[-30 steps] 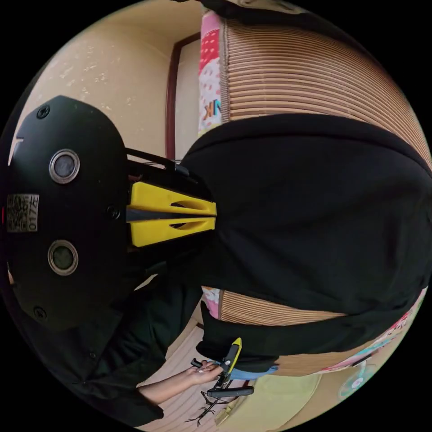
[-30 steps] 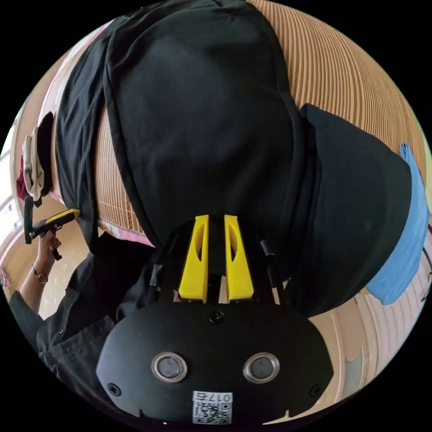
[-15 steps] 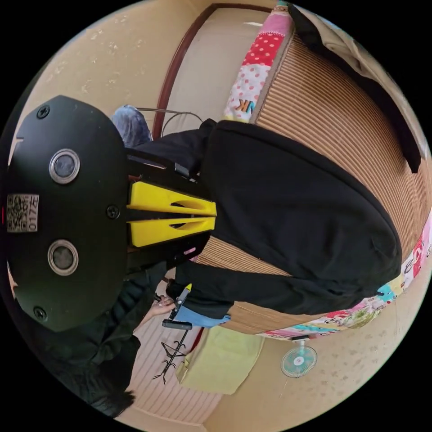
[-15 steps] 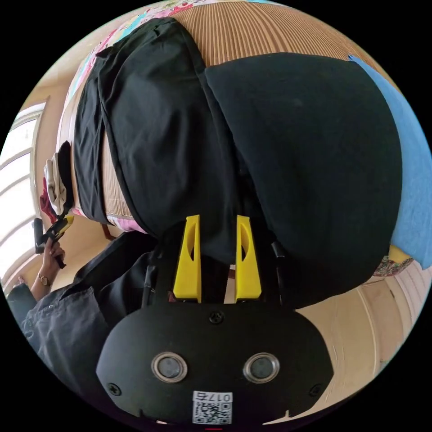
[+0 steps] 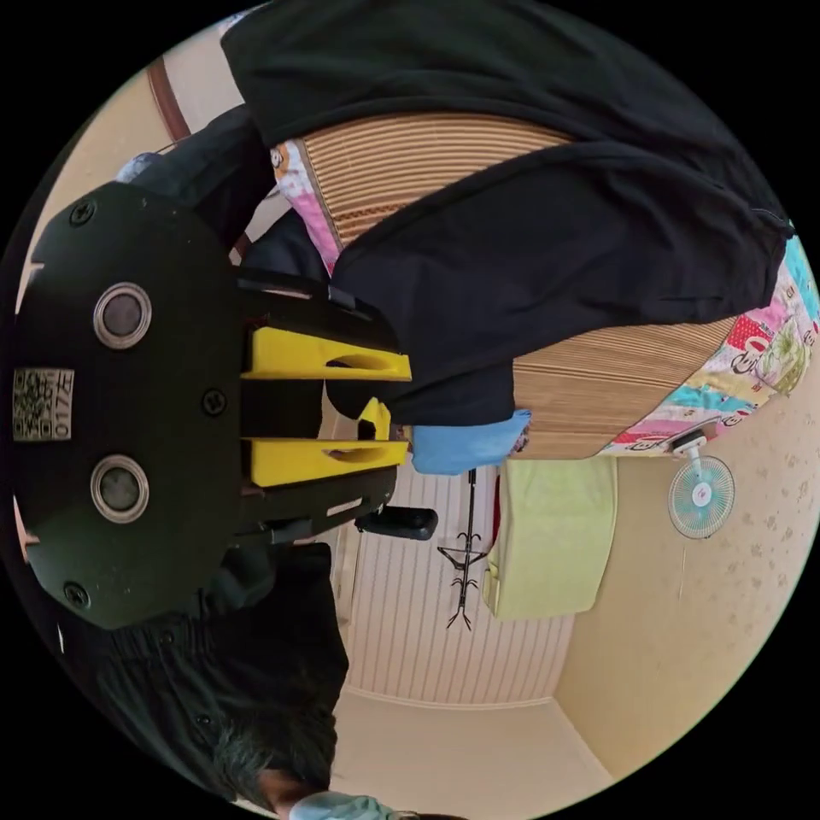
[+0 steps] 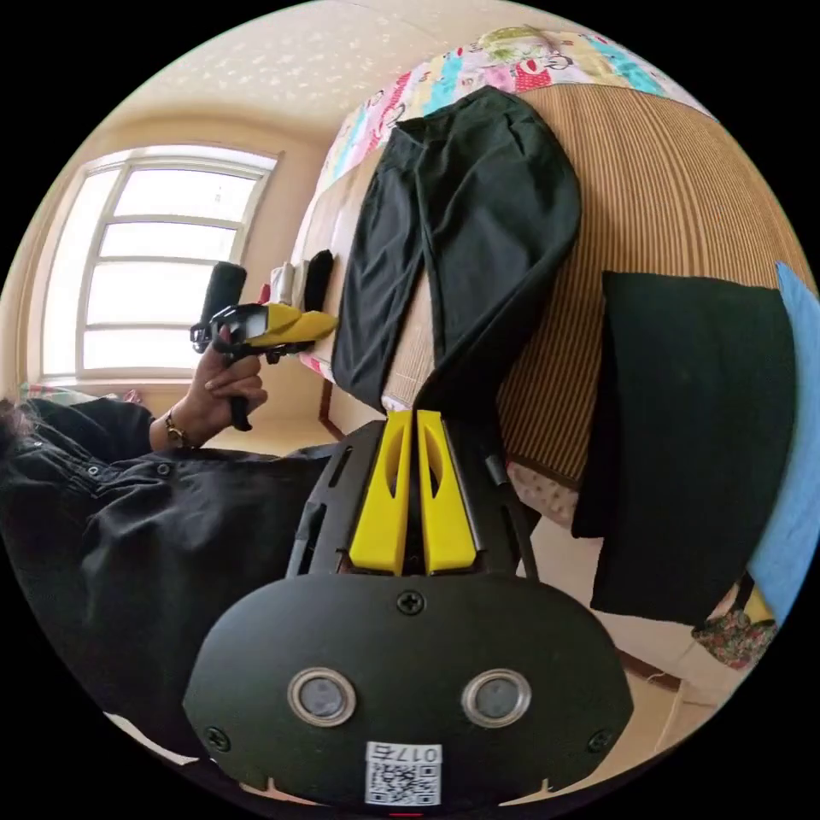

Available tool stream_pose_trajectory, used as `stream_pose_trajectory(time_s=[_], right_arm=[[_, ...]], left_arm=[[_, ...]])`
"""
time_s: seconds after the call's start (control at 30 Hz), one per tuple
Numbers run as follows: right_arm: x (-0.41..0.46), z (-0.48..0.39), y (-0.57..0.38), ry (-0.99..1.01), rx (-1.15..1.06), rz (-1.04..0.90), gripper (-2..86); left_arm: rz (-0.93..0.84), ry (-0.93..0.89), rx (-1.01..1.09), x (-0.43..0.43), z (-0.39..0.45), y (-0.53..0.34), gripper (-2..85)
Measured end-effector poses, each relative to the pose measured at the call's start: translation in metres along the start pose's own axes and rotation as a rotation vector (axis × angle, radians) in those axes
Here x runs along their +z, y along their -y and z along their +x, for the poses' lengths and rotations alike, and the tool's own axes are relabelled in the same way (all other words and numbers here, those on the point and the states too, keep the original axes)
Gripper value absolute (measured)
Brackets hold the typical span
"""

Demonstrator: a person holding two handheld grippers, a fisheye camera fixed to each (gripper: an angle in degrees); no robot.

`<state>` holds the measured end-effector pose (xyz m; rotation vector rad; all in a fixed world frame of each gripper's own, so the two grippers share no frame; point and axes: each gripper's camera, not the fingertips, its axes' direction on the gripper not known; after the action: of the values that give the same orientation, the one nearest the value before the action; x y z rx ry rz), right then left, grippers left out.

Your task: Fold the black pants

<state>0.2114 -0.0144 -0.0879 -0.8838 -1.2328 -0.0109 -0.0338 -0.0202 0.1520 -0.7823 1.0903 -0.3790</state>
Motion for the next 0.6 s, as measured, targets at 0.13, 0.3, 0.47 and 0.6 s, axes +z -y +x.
stream_pose_trajectory(time_s=[0.13,0.3,0.47,0.6], right_arm=[[-0.009,-0.021,0.016,0.122,-0.141,-0.058,1.5],[-0.034,-0.026,0.011,0.073,-0.263,-0.208,3.0],[-0.107,0.037,0.020,0.122,-0.090,-0.071,9.3],[-0.136,0.120,0.079,0.215,0.173,0.110,15.1]], left_arm=[[-0.030,0.202,-0.050,0.001,0.019,0.016,15.6],[-0.135,0.355,-0.044,0.000,0.028,0.008,1.9],[-0.034,0.177,-0.111,-0.043,0.017,-0.026,0.1],[0.010,0.156,-0.135,-0.065,0.021,-0.047,-0.2]])
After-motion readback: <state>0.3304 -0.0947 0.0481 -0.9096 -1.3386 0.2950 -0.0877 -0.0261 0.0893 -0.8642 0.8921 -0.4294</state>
